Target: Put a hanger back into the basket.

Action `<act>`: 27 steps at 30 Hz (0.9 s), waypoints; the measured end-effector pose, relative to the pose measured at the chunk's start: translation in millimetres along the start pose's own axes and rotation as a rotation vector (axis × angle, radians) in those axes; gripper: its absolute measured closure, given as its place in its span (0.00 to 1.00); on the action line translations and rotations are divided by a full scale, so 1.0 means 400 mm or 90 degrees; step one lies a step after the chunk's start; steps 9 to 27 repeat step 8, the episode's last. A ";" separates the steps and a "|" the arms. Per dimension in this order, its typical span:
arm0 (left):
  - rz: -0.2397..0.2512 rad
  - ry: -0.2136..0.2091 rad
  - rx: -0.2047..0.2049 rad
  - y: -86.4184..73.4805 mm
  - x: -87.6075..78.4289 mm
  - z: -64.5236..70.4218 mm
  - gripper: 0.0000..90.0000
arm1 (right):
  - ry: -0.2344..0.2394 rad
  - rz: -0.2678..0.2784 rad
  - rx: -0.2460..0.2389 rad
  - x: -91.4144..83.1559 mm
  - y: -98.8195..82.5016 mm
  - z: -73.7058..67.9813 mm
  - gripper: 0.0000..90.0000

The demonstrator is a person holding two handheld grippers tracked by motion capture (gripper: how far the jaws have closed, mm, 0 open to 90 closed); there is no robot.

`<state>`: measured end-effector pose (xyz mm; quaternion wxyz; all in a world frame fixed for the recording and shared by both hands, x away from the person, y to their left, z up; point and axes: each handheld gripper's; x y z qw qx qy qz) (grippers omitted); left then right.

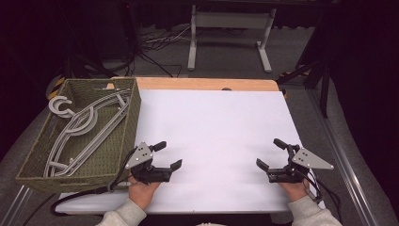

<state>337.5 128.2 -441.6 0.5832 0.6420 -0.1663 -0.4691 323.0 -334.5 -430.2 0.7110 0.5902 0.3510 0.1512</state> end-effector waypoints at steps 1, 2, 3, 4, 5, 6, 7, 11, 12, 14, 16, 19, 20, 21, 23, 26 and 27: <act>-0.001 -0.001 0.001 0.000 0.000 0.000 0.13 | 0.001 0.000 0.000 -0.001 0.000 0.001 0.01; -0.001 -0.001 0.001 0.000 0.001 0.001 0.13 | 0.002 -0.001 0.000 0.000 0.000 0.001 0.01; -0.001 -0.001 0.001 -0.001 0.001 0.001 0.13 | 0.003 -0.001 0.000 0.000 0.000 0.000 0.01; -0.002 -0.001 0.002 -0.001 0.001 0.001 0.13 | 0.005 0.000 -0.001 0.001 0.000 0.000 0.01; -0.004 -0.001 0.003 -0.001 0.000 0.001 0.13 | 0.006 -0.002 0.000 0.002 0.000 0.000 0.01; -0.006 -0.003 0.004 -0.001 0.000 0.001 0.13 | 0.006 -0.002 -0.001 0.002 0.000 -0.001 0.01; -0.003 -0.001 0.004 -0.001 0.000 0.002 0.13 | 0.007 -0.002 -0.002 0.002 0.001 -0.001 0.01; -0.002 0.001 0.005 -0.001 0.000 0.002 0.12 | 0.007 -0.001 -0.002 0.002 0.001 0.000 0.01; -0.002 0.001 0.005 -0.001 0.000 0.002 0.12 | 0.007 -0.001 -0.002 0.002 0.001 0.000 0.01; -0.002 0.001 0.005 -0.001 0.000 0.002 0.12 | 0.007 -0.001 -0.002 0.002 0.001 0.000 0.01; -0.002 0.001 0.005 -0.001 0.000 0.002 0.12 | 0.007 -0.001 -0.002 0.002 0.001 0.000 0.01; -0.002 0.001 0.005 -0.001 0.000 0.002 0.12 | 0.007 -0.001 -0.002 0.002 0.001 0.000 0.01; -0.002 0.001 0.005 -0.001 0.000 0.002 0.12 | 0.007 -0.001 -0.002 0.002 0.001 0.000 0.01; -0.002 0.001 0.005 -0.001 0.000 0.002 0.12 | 0.007 -0.001 -0.002 0.002 0.001 0.000 0.01; -0.002 0.001 0.005 -0.001 0.000 0.002 0.12 | 0.007 -0.001 -0.002 0.002 0.001 0.000 0.01; -0.002 0.001 0.005 -0.001 0.000 0.002 0.12 | 0.007 -0.001 -0.002 0.002 0.001 0.000 0.01; -0.002 0.001 0.005 -0.001 0.000 0.002 0.12 | 0.007 -0.001 -0.002 0.002 0.001 0.000 0.01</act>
Point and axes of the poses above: each handheld gripper's, and its own axes: x roughly forward along the jaws, y roughly out of its top, z roughly to its right, and after that the axes turned 9 degrees about -z, right-handed
